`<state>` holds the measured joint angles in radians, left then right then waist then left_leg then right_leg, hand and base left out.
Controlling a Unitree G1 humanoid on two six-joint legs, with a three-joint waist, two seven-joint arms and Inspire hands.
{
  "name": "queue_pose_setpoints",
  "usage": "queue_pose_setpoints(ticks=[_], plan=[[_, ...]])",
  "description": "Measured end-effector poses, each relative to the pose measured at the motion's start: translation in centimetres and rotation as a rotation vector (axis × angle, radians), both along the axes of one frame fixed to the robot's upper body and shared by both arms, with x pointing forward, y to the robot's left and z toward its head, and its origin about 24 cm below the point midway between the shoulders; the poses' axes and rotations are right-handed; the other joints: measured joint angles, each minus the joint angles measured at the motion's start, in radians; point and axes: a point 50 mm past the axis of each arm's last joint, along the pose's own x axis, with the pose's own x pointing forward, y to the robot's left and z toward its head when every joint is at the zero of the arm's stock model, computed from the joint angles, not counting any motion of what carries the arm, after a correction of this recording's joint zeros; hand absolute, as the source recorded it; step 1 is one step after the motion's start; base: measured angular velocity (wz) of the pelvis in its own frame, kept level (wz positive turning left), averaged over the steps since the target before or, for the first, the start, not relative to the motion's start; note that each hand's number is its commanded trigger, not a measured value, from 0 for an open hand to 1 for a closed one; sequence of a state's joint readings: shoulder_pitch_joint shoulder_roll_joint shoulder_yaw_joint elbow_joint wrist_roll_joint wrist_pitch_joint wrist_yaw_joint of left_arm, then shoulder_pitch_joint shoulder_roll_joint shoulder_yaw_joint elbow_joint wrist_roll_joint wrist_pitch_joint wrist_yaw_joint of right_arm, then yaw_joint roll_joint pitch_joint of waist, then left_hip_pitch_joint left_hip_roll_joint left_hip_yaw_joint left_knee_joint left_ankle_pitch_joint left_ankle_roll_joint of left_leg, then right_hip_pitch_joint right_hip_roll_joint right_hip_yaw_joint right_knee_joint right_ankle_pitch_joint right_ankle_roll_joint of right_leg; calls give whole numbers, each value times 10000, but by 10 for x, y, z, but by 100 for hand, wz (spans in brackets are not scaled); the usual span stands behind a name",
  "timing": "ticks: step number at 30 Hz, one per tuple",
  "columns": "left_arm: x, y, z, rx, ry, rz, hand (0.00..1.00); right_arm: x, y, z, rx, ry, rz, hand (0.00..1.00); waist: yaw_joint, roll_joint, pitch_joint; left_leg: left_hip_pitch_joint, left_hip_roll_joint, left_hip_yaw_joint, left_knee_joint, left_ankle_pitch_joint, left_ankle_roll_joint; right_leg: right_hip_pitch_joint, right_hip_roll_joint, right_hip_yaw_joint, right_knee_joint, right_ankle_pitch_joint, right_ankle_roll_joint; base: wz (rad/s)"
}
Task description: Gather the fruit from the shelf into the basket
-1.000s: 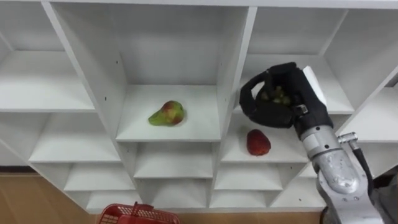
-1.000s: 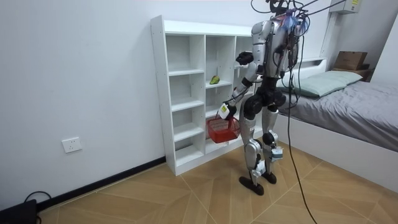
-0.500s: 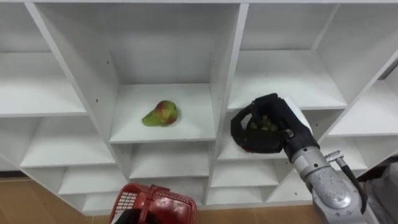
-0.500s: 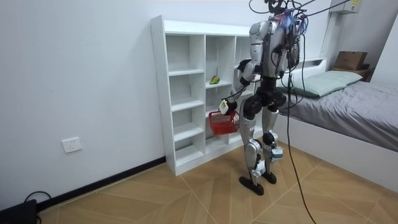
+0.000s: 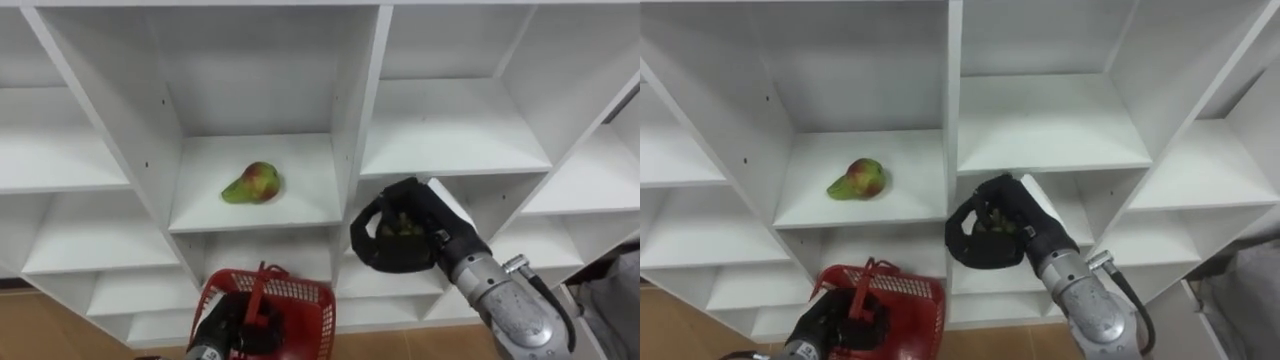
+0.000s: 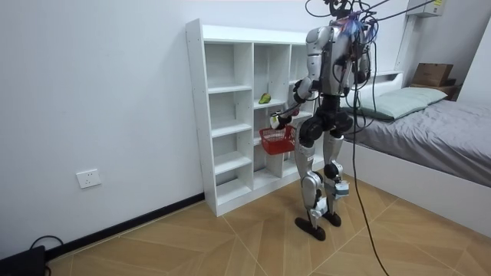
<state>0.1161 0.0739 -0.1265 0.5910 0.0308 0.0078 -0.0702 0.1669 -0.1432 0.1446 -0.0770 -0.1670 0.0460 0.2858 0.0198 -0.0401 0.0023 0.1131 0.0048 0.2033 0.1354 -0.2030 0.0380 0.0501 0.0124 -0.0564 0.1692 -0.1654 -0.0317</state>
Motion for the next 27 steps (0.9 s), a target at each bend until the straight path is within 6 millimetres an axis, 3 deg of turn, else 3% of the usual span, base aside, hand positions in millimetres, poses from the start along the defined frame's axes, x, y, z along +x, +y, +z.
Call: queue_pose_setpoints(ticks=[5, 12, 27], plan=[[2, -4, 3, 74, -158, -434, 100, -1, 5, -2, 75, 113, 181, 100, 6, -79, -13, 1, -2, 1, 0, 1, 0, 8, 0, -4, -15, 0, 0, 0], [2, -6, 3, -41, -138, -594, 100, -9, 4, -29, -82, 1447, 397, 100, 57, -127, -11, 3, 0, 25, 3, 1, 0, 7, -3, -13, -7, 0, 0, 0], [8, -19, 10, -280, -388, -1144, 100, -17, 25, -41, -207, 2185, 1421, 100, 158, -198, 23, 4, 8, 9, 10, 1, 0, 2, -2, -19, -2, 1, -1, 0]])
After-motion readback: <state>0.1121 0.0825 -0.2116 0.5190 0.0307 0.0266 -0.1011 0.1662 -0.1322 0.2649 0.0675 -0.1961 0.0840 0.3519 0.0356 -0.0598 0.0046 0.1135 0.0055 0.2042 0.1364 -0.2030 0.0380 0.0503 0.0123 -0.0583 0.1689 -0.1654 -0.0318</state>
